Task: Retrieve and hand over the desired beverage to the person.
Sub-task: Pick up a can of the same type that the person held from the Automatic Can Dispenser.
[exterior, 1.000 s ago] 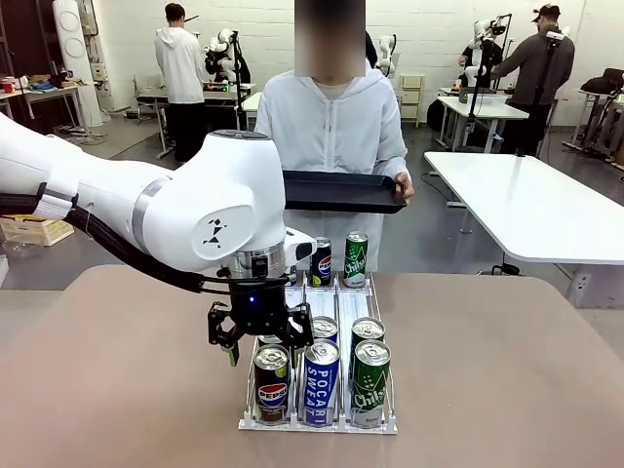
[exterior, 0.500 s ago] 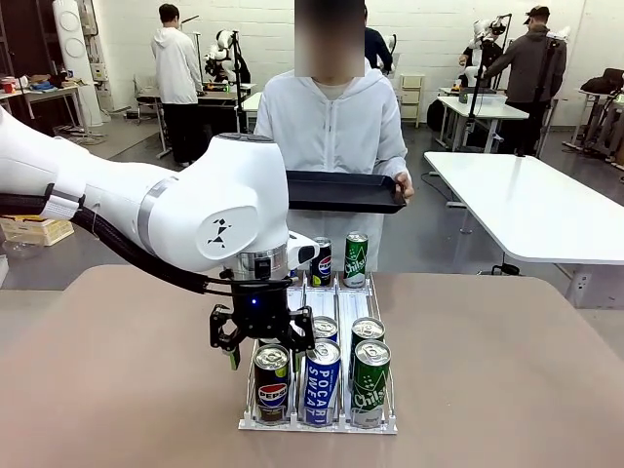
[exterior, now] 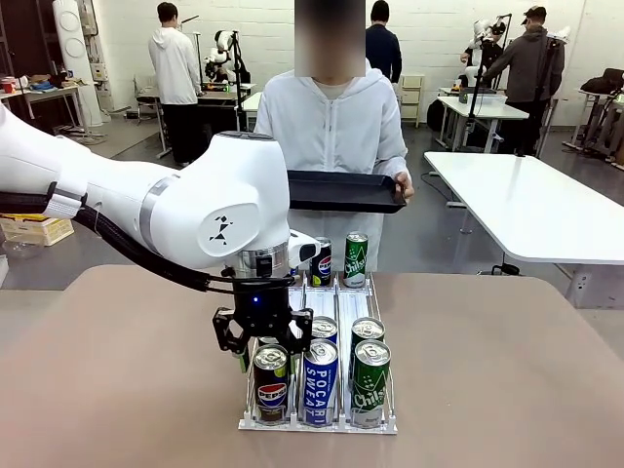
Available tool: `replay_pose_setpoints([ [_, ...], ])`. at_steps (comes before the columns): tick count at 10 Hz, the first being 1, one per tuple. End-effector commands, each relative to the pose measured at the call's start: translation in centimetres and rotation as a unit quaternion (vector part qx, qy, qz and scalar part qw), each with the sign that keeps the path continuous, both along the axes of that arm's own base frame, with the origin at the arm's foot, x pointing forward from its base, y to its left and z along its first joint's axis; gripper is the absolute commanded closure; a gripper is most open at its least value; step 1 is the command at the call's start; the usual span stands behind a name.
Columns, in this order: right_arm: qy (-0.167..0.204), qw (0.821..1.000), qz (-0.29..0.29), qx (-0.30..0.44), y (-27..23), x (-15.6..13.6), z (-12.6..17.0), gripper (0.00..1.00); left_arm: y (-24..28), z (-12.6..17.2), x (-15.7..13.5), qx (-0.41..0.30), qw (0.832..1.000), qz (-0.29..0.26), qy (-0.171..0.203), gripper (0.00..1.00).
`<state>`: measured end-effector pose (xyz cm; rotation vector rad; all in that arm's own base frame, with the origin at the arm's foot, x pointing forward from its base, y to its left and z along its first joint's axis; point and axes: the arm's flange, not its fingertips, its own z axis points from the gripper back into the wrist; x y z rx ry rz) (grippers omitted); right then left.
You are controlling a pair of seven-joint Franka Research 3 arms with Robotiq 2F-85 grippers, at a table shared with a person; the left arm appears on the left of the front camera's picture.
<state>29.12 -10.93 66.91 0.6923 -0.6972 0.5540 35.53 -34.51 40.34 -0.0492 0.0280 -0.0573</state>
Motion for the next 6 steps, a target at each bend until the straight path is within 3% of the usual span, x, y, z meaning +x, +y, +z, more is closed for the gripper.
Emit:
replay_pose_setpoints([
  [1, -0.008, 1.000, 0.009, 0.014, 0.0, 0.1, 0.0, 0.00, -0.1, 0.2, 0.1, -0.008, 1.000, -0.006, 0.021, 1.00],
  [2, -0.008, 1.000, 0.009, 0.014, 0.0, 0.1, 0.0, 0.00, -0.1, 0.1, 0.2, -0.008, 1.000, -0.004, 0.025, 0.77],
  [4, -0.008, 1.000, 0.009, 0.014, 0.0, 0.1, 0.0, 0.00, -0.1, 0.3, 0.2, -0.006, 1.000, -0.004, 0.030, 1.00],
  [6, -0.008, 1.000, 0.009, 0.014, 0.0, 0.1, 0.0, 0.00, 0.1, 3.2, -0.3, 0.024, 0.998, -0.034, 0.050, 1.00],
])
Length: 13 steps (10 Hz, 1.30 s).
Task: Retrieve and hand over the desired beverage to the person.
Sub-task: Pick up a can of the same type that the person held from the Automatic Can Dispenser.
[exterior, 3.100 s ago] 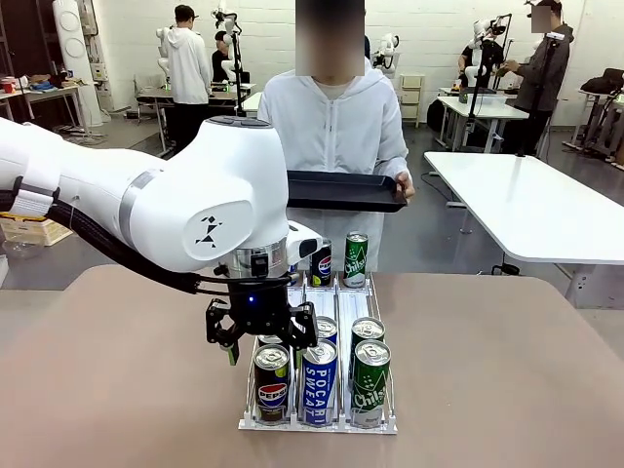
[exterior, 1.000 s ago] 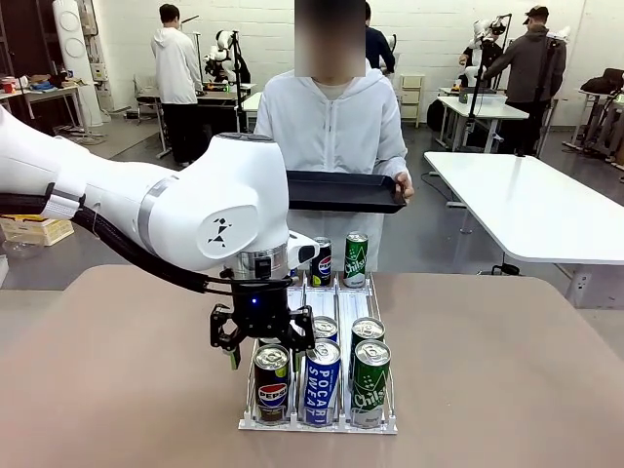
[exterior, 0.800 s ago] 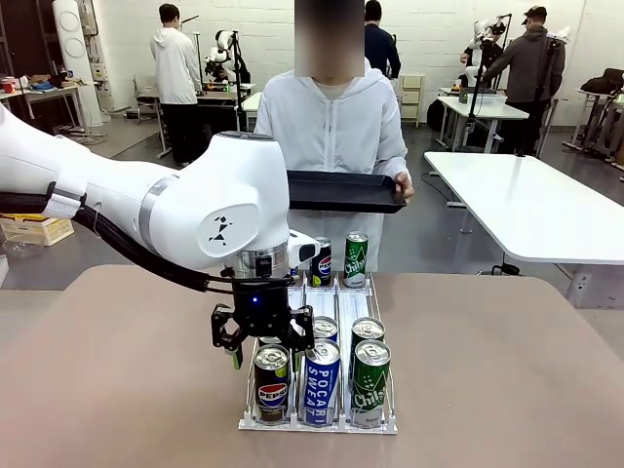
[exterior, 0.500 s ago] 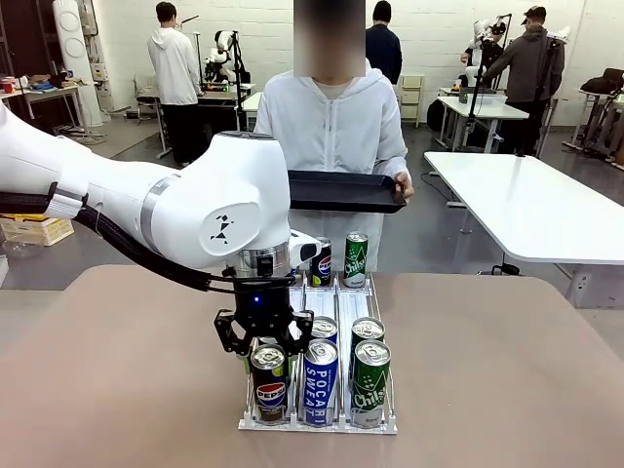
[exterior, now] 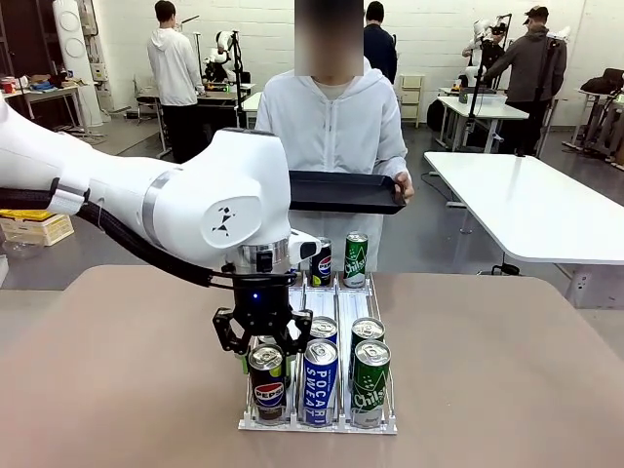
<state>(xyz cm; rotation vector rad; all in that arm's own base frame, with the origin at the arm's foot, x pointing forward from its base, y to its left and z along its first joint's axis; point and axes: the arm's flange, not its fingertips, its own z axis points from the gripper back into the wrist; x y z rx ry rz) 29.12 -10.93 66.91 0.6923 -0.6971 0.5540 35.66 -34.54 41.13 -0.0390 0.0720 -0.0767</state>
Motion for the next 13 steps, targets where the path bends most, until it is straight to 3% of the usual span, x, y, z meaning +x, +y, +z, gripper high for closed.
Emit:
replay_pose_setpoints([
  [1, -0.008, 1.000, 0.009, 0.014, 0.0, 0.1, 0.0, 0.00, 0.5, 6.7, -1.4, 0.010, 0.999, -0.048, 0.021, 1.00],
  [3, -0.008, 1.000, 0.009, 0.014, 0.0, 0.1, 0.0, 0.00, 1.3, 17.1, -2.7, -0.012, 0.996, -0.060, -0.058, 1.00],
  [5, -0.008, 1.000, 0.009, 0.014, 0.0, 0.1, 0.0, 0.00, 0.6, 24.1, -1.8, 0.010, 0.995, -0.084, -0.052, 1.00],
  [6, -0.008, 1.000, 0.009, 0.014, 0.0, 0.1, 0.0, 0.00, 0.2, 27.1, -0.9, 0.006, 0.994, -0.079, -0.072, 1.00],
  [9, -0.008, 1.000, 0.009, 0.014, 0.0, 0.1, 0.0, 0.00, -2.5, 30.7, 3.3, -0.014, 0.988, -0.095, -0.118, 1.00],
  [13, -0.008, 1.000, 0.009, 0.014, 0.0, 0.1, 0.0, 0.00, -4.7, 30.3, 8.0, -0.019, 0.987, -0.110, -0.118, 1.00],
])
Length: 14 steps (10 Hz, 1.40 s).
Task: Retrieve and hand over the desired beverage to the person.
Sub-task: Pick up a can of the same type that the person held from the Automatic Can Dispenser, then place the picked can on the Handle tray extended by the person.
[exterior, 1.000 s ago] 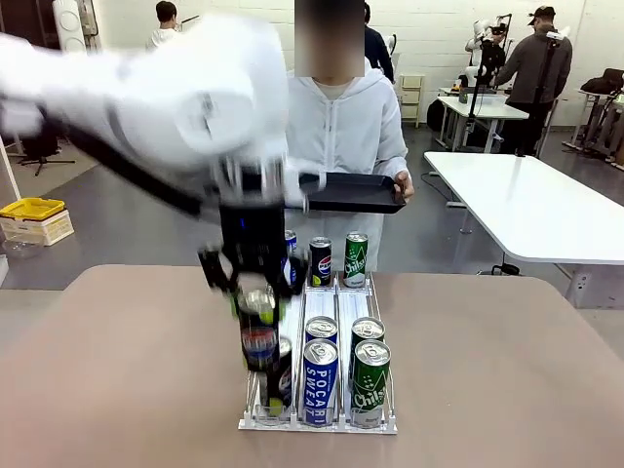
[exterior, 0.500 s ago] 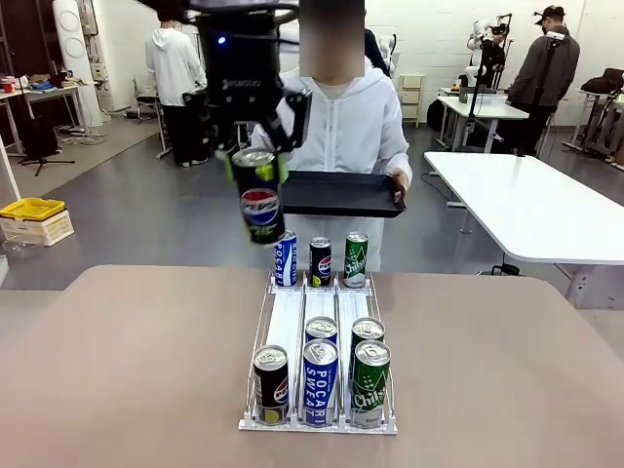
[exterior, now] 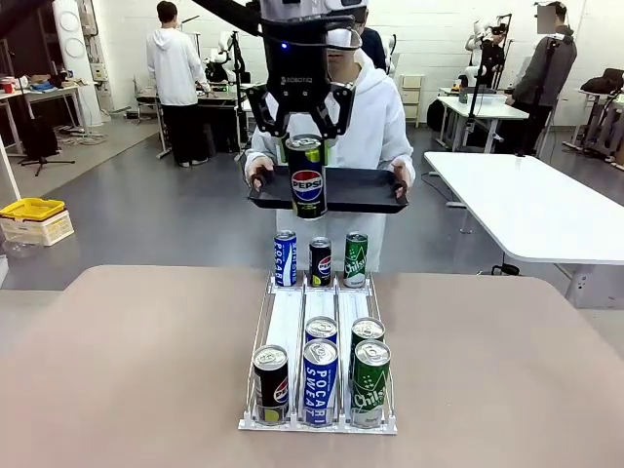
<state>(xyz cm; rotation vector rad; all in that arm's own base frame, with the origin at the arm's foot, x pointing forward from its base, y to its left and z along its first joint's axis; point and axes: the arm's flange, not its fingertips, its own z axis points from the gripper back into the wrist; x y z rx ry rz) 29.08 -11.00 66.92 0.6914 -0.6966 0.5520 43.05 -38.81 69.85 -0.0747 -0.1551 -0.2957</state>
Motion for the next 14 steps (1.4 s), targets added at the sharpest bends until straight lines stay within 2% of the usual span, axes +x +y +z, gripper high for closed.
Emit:
replay_pose_setpoints([
  [1, -0.009, 1.000, 0.010, 0.014, 0.1, 0.2, 0.0, 0.00, -0.3, 1.5, 0.5, 0.009, 1.000, -0.007, -0.005, 1.00],
  [2, -0.009, 1.000, 0.010, 0.014, 0.1, 0.2, 0.0, 0.00, 0.0, 0.0, 0.0, 0.000, 1.000, 0.000, 0.000, 1.00],
  [14, -0.009, 1.000, 0.010, 0.014, 0.1, 0.2, 0.0, 0.00, 0.0, 0.0, 0.0, 0.000, 1.000, 0.000, 0.000, 1.00],
])
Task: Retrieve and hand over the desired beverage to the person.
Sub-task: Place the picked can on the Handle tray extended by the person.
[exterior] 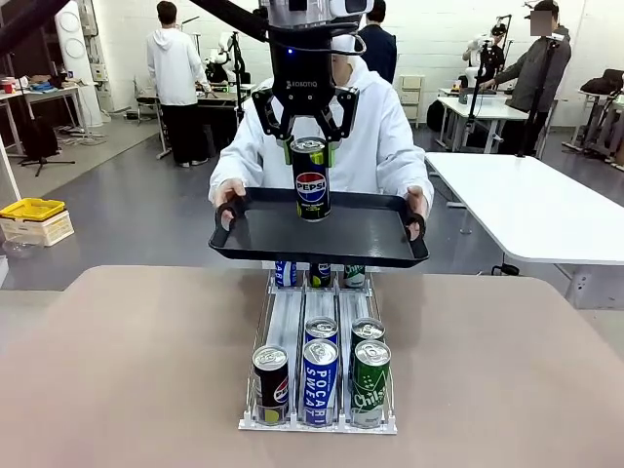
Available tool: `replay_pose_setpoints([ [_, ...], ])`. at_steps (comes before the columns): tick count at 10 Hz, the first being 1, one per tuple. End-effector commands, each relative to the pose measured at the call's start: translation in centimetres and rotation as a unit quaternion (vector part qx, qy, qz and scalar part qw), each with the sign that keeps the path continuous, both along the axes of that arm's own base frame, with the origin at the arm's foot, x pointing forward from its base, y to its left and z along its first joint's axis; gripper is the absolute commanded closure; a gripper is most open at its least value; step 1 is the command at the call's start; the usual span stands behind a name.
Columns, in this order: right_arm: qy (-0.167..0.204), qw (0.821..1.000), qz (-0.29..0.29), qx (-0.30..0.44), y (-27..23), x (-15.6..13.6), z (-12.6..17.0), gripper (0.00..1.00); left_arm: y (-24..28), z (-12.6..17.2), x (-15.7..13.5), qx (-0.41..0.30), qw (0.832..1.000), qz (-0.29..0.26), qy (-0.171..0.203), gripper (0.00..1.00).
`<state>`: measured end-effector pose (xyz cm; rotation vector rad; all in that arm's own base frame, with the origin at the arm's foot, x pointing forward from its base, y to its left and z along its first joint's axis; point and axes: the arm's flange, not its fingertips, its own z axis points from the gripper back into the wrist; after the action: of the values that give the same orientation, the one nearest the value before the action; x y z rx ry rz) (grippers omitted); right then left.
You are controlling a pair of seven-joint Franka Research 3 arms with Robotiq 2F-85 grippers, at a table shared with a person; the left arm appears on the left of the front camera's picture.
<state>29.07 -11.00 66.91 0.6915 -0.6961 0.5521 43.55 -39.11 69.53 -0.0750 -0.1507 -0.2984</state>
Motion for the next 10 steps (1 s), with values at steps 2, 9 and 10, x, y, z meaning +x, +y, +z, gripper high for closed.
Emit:
replay_pose_setpoints([
  [2, -0.009, 1.000, 0.010, 0.014, 0.11, 0.17, 0.04, 0.00, 0.30, 0.32, -0.50, 0.000, 1.000, 0.001, -0.002, 1.00],
  [9, -0.009, 1.000, 0.010, 0.014, 0.11, 0.17, 0.04, 0.00, 0.30, 0.32, -0.50, 0.000, 1.000, 0.001, -0.002, 1.00],
  [10, -0.009, 1.000, 0.010, 0.014, 0.11, 0.17, 0.04, 0.00, 0.30, 0.32, -0.50, 0.000, 1.000, 0.001, -0.002, 1.00],
])
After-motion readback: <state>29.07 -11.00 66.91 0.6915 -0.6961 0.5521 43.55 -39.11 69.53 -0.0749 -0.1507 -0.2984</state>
